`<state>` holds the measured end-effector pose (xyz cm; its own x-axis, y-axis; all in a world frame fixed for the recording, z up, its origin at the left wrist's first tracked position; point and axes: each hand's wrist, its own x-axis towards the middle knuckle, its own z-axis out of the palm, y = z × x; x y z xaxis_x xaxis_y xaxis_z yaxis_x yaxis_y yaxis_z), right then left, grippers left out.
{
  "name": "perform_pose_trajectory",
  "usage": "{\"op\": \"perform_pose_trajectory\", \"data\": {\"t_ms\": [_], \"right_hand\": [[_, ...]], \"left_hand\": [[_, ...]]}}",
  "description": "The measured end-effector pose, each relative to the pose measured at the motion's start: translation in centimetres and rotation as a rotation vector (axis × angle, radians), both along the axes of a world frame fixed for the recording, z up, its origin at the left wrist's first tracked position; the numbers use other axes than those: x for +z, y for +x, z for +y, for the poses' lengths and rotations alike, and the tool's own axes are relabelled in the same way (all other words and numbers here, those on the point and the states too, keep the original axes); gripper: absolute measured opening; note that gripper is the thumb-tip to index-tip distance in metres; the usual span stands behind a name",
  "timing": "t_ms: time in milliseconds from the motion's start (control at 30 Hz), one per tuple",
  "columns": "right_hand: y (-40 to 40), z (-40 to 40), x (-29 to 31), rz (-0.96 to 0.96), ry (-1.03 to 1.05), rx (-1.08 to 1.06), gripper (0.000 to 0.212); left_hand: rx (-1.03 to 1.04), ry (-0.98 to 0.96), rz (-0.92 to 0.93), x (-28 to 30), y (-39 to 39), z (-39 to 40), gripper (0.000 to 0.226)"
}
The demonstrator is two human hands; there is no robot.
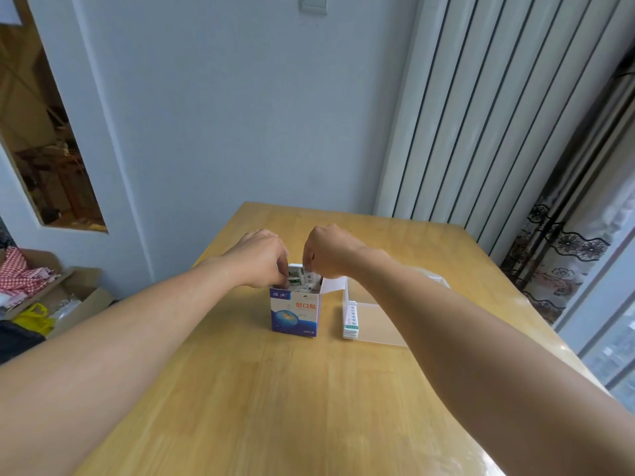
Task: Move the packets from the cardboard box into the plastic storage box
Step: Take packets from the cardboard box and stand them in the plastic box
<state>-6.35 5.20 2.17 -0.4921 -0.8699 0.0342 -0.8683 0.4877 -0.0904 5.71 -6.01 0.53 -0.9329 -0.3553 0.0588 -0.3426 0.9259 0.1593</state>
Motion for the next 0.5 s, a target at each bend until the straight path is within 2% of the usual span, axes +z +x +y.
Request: {"op": "perform_pose_trajectory", "data": {"t_ms": [100, 267, 500], "right_hand": [[0.0, 0.4, 0.5, -0.015, 0.049, 0.023, 0.018], [0.4, 0.9, 0.0, 0.015, 0.117, 0.081, 0.037], [0.3, 1.1, -0.6, 0.002, 0.028, 0.033, 0.029]], "left_hand": [[0.039, 0.063, 0.014, 0.6, 0.1, 0.5, 0.020], [0.004, 0.120, -0.067, 1.5, -0.3, 1.7, 0.014], [0.014, 0.103, -0.092, 0.6, -0.7, 1.5, 0.017]]}}
